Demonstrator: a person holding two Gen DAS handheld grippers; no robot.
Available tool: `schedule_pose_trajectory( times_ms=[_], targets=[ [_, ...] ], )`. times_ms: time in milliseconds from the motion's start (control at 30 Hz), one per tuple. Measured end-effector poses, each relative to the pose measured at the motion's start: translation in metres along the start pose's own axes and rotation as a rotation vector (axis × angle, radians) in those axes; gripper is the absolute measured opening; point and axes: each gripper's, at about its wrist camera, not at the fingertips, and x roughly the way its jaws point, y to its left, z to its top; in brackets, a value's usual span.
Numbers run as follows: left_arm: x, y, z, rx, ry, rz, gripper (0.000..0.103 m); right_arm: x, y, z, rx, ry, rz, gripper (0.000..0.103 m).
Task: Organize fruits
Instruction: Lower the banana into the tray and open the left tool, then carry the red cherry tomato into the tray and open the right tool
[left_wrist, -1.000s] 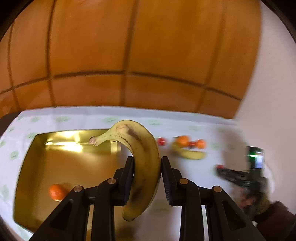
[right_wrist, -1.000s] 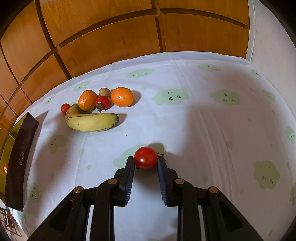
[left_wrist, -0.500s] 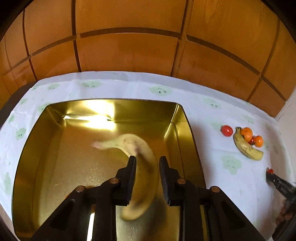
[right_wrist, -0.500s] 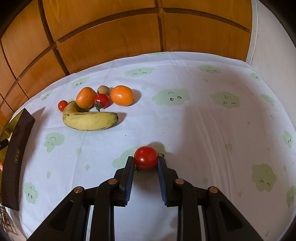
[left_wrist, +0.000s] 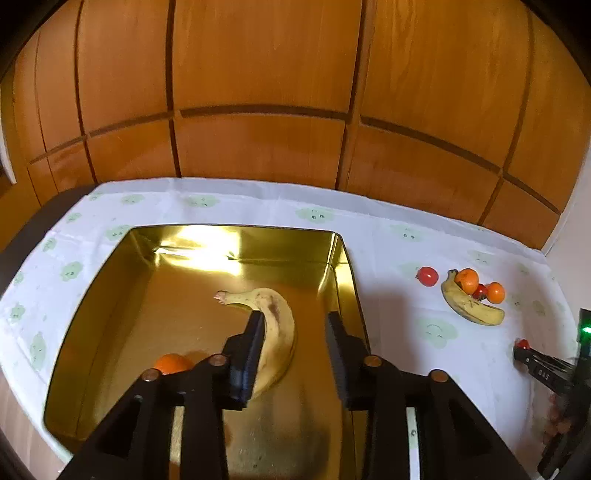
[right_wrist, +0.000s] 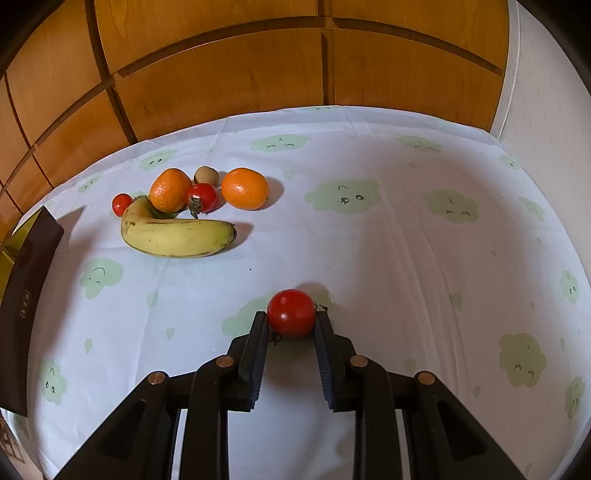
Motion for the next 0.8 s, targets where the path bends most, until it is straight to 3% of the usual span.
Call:
schedule_pose_trajectory(
  times_ms=[800],
  targets=[
    [-0.048,0.022,-0.049,-0.071,0.007,0.039,0.054,0.000,0.006,-0.001,-0.026,-0.008,-0.044,0.025]
  ],
)
